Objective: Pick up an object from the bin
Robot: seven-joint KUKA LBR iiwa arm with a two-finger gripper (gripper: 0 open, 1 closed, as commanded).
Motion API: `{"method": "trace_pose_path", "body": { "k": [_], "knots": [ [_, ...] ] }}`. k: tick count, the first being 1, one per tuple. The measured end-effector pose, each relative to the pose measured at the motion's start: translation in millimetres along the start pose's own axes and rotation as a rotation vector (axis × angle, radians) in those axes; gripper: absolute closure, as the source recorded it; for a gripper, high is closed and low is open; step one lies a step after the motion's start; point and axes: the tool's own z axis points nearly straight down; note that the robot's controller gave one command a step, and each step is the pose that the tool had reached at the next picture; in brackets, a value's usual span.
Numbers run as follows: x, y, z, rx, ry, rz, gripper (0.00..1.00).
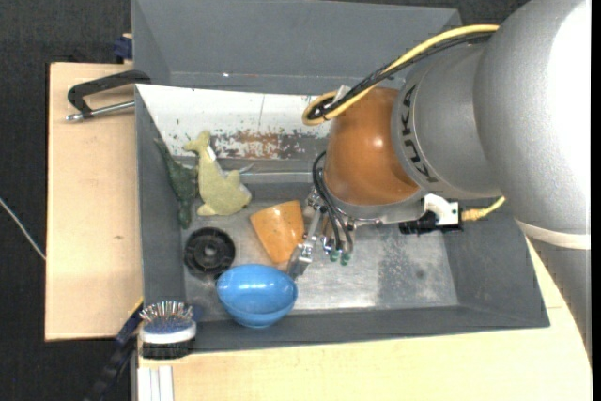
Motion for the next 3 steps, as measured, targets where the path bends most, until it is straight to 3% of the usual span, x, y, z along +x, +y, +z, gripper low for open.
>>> {"method": "trace_pose_path", "body": {
  "k": [1,2,3],
  "knots": [
    [-11.4,45.6,-0.2,0.001,-0.001,0.118,0.00],
    [-35.4,51.2,-32.7,0.002,0.003,0.214,0.00],
    [-39.2,47.1,-3.0,0.005,0.008,0.441,0.00]
  ]
}}
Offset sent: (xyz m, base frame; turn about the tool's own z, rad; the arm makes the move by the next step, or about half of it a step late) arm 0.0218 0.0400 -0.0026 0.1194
